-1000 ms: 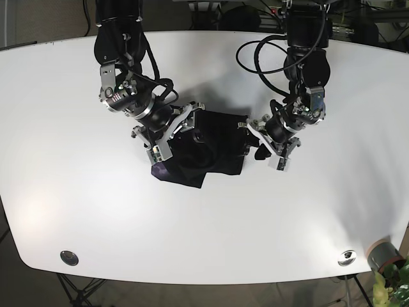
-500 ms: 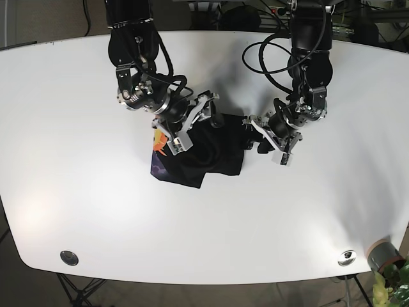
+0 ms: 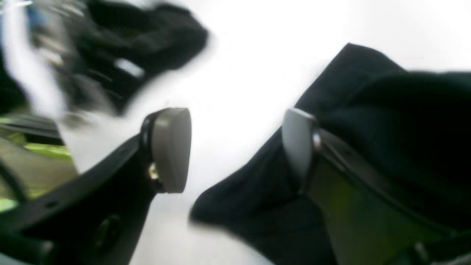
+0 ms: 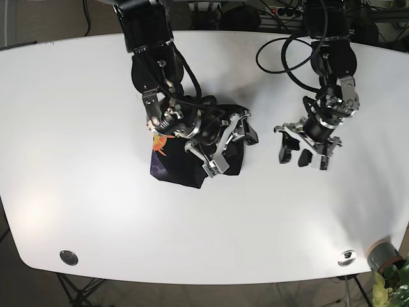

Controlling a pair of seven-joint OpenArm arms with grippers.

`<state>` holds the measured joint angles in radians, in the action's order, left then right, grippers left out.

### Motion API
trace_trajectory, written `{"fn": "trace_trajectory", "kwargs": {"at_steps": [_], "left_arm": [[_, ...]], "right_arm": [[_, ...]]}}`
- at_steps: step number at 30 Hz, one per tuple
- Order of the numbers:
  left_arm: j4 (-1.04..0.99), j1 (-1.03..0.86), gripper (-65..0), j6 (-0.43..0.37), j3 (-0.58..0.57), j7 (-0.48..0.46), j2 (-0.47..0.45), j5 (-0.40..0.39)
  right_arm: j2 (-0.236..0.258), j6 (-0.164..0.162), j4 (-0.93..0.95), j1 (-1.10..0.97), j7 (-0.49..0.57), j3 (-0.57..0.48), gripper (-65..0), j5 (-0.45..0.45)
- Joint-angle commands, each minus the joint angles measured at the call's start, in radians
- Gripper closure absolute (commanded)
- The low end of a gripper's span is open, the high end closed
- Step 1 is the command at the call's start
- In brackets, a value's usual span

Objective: Fold the T-shirt properly

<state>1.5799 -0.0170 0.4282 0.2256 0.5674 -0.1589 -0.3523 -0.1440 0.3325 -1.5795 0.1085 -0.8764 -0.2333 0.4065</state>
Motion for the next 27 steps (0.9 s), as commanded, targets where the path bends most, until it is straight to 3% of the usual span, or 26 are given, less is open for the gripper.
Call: {"fn": "trace_trajectory", "kwargs": {"at_steps": [1,6,11,13,19,27], "left_arm": [[0.063,-0.001,-30.0,0.01,0.056,-0.024,-0.021,-0.018],[0.069,0.004,-30.0,0.01,0.091,-0.024,-0.072,-0.018],[0.069,-0.005,-30.0,0.01,0.093,-0.024,-0.087,-0.018],[0.067,-0.005,-30.0,0.01,0.093,-0.024,-0.087,-0.018],[0.066,-0.005,-30.0,0.01,0.09,-0.024,-0.086,-0.017],[0.066,-0.005,-30.0,0.01,0.088,-0.024,-0.084,-0.018]], "right_arm": [[-0.013,0.003,0.003,0.038,0.018,-0.011,-37.3,0.012],[-0.009,0.003,-0.106,0.024,0.01,-0.001,-37.1,0.012],[0.025,0.003,-0.226,-0.026,-0.025,0.05,-37.1,0.012],[0.06,0.001,-0.229,-0.033,-0.025,0.067,-37.1,0.012],[0.083,0.001,-0.174,-0.03,-0.025,0.108,-36.8,0.002],[0.09,0.006,0.06,0.079,-0.019,0.116,-26.8,0.01]]}}
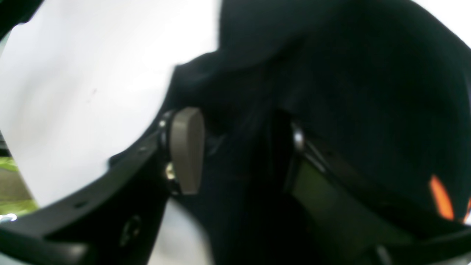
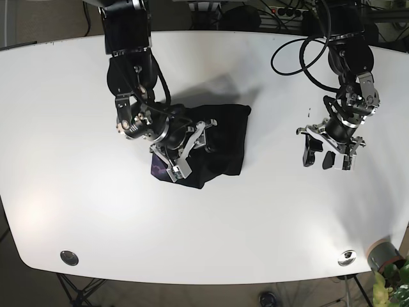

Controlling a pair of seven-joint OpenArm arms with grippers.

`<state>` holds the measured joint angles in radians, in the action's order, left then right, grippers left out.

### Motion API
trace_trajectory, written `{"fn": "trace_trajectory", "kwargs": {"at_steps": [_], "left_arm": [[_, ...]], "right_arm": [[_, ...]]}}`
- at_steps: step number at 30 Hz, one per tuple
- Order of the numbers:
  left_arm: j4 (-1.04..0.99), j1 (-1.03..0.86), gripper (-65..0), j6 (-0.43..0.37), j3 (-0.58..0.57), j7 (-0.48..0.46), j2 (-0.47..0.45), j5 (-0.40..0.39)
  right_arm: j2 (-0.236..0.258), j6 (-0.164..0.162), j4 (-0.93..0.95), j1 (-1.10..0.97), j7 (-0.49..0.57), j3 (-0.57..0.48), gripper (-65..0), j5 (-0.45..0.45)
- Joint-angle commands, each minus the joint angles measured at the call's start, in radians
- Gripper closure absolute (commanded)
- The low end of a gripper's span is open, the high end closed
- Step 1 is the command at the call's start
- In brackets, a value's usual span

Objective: Fold the T-shirt properly

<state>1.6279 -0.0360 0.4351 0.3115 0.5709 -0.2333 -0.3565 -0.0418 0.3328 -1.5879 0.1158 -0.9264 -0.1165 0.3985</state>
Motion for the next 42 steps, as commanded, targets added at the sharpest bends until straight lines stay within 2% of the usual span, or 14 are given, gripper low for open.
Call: {"fn": "trace_trajectory", "kwargs": {"at_steps": [1,14,20,27,28,32,33,38,42], "left_arm": [[0.018,0.014,-30.0,0.003,0.002,-0.027,-0.01,-0.014],[0.027,-0.009,-30.0,0.003,0.002,-0.027,-0.01,-0.016],[0.027,-0.003,-30.0,0.003,-0.067,-0.032,-0.01,-0.016],[0.027,0.04,-30.0,0.001,-0.239,-0.033,-0.01,-0.011],[0.027,0.044,-30.0,0.001,-0.271,-0.033,-0.01,-0.011],[0.025,0.078,-30.1,0.0,-0.361,-0.033,0.013,-0.008],[0.025,0.086,-30.1,-0.002,-0.38,-0.033,0.025,-0.008],[0.022,0.094,-30.3,-0.002,-0.478,-0.033,0.05,-0.006],[0.021,0.123,-30.4,-0.003,-0.556,-0.028,0.076,-0.006]], "right_arm": [[-0.027,0.007,0.099,0.097,0.04,-0.007,-26.8,0.018],[-0.109,0.002,0.481,0.356,0.189,-0.104,-26.3,0.02],[-0.106,0.002,0.401,0.364,0.172,-0.099,-26.3,0.02],[-0.027,0.002,0.223,0.292,0.102,0.007,-26.2,0.02],[-0.003,0.002,0.195,0.275,0.091,0.033,-26.2,0.02],[0.047,0.002,0.162,0.242,0.079,0.1,-25.7,0.014],[0.058,0.002,0.162,0.241,0.079,0.11,-24.9,0.01],[0.128,0.002,0.177,0.223,0.085,0.134,-11.9,0.01],[0.144,0.005,0.271,0.247,0.117,0.134,-10.1,0.01]]}}
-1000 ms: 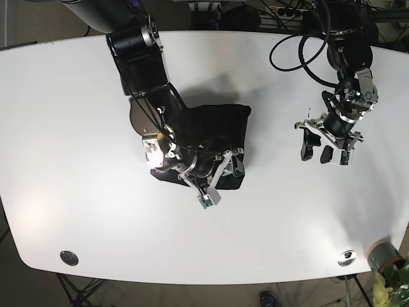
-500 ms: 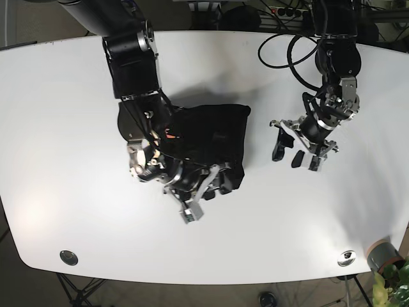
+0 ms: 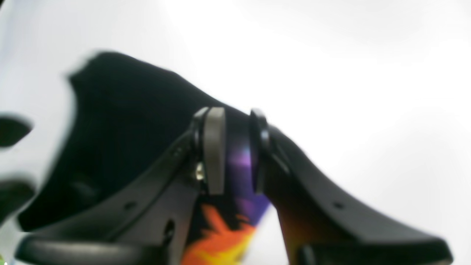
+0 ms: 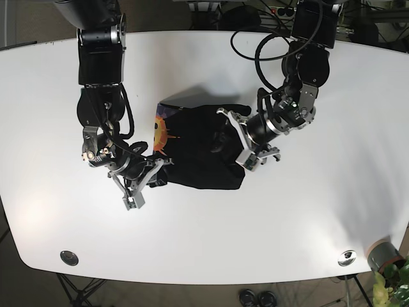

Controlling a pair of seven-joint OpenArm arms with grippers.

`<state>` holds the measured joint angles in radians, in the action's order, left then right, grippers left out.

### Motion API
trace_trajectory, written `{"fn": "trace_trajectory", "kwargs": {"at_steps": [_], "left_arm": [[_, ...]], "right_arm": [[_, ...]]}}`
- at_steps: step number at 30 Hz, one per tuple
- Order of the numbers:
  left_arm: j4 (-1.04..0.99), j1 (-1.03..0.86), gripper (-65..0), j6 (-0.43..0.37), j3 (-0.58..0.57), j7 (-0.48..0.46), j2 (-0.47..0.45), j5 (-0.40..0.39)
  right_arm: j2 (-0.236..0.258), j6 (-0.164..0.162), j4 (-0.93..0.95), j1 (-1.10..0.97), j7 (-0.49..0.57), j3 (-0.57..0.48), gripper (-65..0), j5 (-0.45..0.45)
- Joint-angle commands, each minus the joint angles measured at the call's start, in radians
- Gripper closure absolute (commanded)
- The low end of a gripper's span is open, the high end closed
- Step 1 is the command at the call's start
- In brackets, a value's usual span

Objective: Fold the T-shirt properly

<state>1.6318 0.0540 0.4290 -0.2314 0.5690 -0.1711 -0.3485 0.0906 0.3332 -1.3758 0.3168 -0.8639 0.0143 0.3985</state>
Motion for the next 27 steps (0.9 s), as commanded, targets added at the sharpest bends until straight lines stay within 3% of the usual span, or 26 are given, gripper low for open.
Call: {"fn": "trace_trajectory", "kwargs": {"at_steps": [1,10,19,24,27], "left_arm": [[0.017,0.033,-30.4,0.001,-0.027,-0.027,0.015,-0.014],[-0.054,0.028,-30.1,0.001,-0.041,-0.027,0.012,-0.016],[-0.117,0.01,-30.3,0.004,0.017,-0.033,-0.074,-0.016],[-0.261,0.05,-30.0,0.006,0.059,-0.034,-0.075,-0.021],[-0.293,0.066,-30.0,0.006,0.059,-0.034,-0.074,-0.017]], "right_arm": [[0.015,0.005,0.078,0.046,0.074,0.003,-10.1,0.01],[0.018,0.008,0.298,0.054,0.248,-0.004,-10.1,0.009],[0.038,0.01,0.349,0.046,0.294,-0.004,-10.1,0.009],[0.045,0.042,0.349,0.046,0.295,-0.004,-10.1,0.009],[0.045,0.042,0.345,0.045,0.295,-0.004,-10.1,0.009]]}}
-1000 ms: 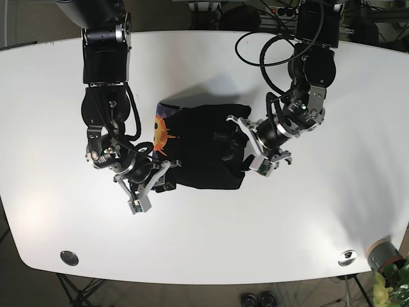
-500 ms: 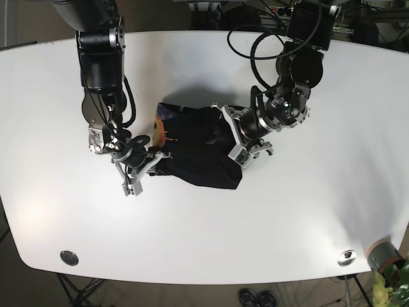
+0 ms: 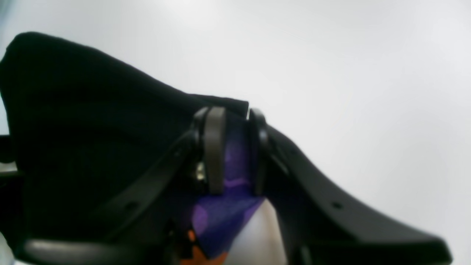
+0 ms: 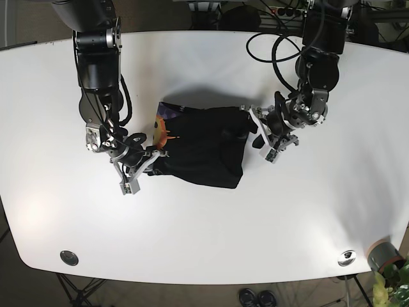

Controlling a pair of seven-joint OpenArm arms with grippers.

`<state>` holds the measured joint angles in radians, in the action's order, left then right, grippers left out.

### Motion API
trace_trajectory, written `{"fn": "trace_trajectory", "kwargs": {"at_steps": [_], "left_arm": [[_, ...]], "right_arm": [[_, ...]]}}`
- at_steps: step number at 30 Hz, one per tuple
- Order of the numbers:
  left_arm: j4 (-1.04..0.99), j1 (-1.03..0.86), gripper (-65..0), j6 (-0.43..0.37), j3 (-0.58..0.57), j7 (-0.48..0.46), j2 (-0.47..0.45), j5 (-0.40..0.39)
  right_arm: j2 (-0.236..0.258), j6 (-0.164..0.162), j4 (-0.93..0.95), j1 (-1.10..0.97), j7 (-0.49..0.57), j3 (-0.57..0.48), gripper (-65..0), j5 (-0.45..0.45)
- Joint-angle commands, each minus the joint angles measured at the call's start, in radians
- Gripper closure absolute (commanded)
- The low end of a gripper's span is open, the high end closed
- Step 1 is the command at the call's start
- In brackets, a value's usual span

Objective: Fold the T-shirt properly

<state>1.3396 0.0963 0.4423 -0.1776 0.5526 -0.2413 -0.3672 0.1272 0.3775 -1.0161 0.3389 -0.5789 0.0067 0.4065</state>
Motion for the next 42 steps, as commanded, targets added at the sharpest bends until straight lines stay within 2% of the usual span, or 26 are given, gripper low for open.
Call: {"fn": "trace_trajectory", "kwargs": {"at_steps": [1,8,11,16,22,26,31,34,39,42], "left_arm": [[-0.008,0.024,-30.0,-0.007,0.005,-0.018,-0.003,0.001],[-0.016,0.07,-30.3,-0.007,-0.02,-0.042,0.015,0.003],[-0.024,0.092,-30.4,-0.007,-0.021,-0.042,0.015,0.004],[-0.151,0.19,-30.4,-0.007,-0.04,-0.047,0.021,0.004],[-0.337,0.313,-30.0,-0.007,-0.167,-0.174,0.052,0.003],[-0.401,0.394,-30.0,-0.007,-0.195,-0.191,0.055,0.003],[-0.412,0.448,-30.0,-0.007,-0.196,-0.193,0.069,0.003],[-0.415,0.481,-30.0,-0.007,-0.196,-0.193,0.078,0.003],[-0.41,0.527,-30.0,-0.007,-0.195,-0.193,0.076,0.003],[-0.348,0.534,-30.0,-0.007,-0.19,-0.184,0.07,0.003]], "right_arm": [[0.009,-0.002,-0.014,0.022,0.01,0.003,-10.1,0.001],[0.007,-0.002,-0.016,0.018,0.01,0.003,-9.7,0.001],[0.009,0.011,-0.031,-0.001,0.01,0.003,-9.7,0.001],[0.013,0.024,-0.142,-0.08,0.006,0.003,-9.7,0.001],[0.03,0.024,-0.274,-0.197,0.006,0.003,-9.7,0.002],[0.03,0.022,-0.356,-0.275,0.006,0.003,-9.7,0.002],[0.03,0.019,-0.433,-0.347,0.006,-0.006,-9.5,0.002],[0.03,0.015,-0.468,-0.375,0.006,-0.053,-9.5,0.002],[0.03,0.013,-0.514,-0.396,0.006,-0.076,-9.5,0.007],[0.03,0.013,-0.576,-0.413,-0.028,-0.073,-9.5,0.01]]}}
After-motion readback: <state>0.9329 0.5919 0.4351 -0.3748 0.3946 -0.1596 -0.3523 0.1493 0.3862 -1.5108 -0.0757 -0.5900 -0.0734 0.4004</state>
